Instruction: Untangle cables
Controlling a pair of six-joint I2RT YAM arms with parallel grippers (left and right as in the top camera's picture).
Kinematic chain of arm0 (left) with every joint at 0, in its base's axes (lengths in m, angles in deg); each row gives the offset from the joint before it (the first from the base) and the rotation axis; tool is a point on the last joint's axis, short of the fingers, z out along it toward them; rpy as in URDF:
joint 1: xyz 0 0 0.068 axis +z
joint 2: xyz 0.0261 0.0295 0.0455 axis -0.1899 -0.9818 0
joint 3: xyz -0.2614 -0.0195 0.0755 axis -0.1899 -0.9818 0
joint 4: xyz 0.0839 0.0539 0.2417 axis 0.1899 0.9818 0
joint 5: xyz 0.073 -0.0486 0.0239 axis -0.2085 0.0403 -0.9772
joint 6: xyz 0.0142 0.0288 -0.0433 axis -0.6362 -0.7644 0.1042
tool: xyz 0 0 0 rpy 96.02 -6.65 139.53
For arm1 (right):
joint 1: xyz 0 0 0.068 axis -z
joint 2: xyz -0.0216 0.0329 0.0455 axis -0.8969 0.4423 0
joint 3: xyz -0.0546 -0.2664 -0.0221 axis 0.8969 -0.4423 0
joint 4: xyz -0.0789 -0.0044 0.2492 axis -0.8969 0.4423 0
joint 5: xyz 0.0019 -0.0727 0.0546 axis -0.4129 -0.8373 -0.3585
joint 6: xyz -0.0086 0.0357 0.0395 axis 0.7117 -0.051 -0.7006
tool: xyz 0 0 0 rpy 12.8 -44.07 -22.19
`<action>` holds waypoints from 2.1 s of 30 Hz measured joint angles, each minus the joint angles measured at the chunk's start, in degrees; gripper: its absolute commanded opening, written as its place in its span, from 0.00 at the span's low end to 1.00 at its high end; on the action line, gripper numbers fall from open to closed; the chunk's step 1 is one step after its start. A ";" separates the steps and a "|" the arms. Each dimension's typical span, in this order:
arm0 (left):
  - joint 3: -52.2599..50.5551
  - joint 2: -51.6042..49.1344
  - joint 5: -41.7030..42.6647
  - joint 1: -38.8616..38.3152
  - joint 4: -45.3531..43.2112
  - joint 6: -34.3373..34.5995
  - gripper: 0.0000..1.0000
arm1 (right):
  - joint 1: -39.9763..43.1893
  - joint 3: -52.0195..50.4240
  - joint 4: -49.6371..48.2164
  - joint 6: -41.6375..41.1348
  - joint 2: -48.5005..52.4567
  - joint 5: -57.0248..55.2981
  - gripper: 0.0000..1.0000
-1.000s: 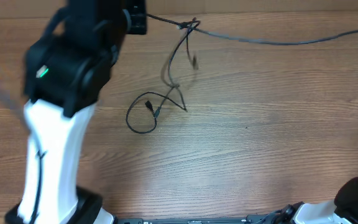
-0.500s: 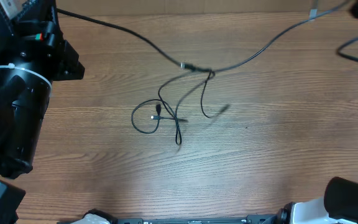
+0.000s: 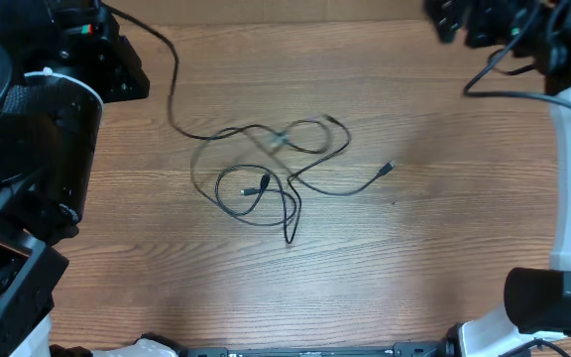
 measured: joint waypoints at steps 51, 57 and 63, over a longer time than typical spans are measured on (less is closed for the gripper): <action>0.00 -0.09 28.02 20.98 -9.94 40.79 0.04 | -37.73 0.00 -11.47 19.74 -0.02 19.87 0.90; 0.00 -1.62 41.46 26.40 -13.18 47.32 0.04 | -40.02 0.00 -17.14 18.45 -0.02 23.56 0.88; 0.00 -4.04 54.84 29.51 -20.57 55.47 0.04 | -40.83 0.00 -19.80 16.81 -0.02 24.61 0.84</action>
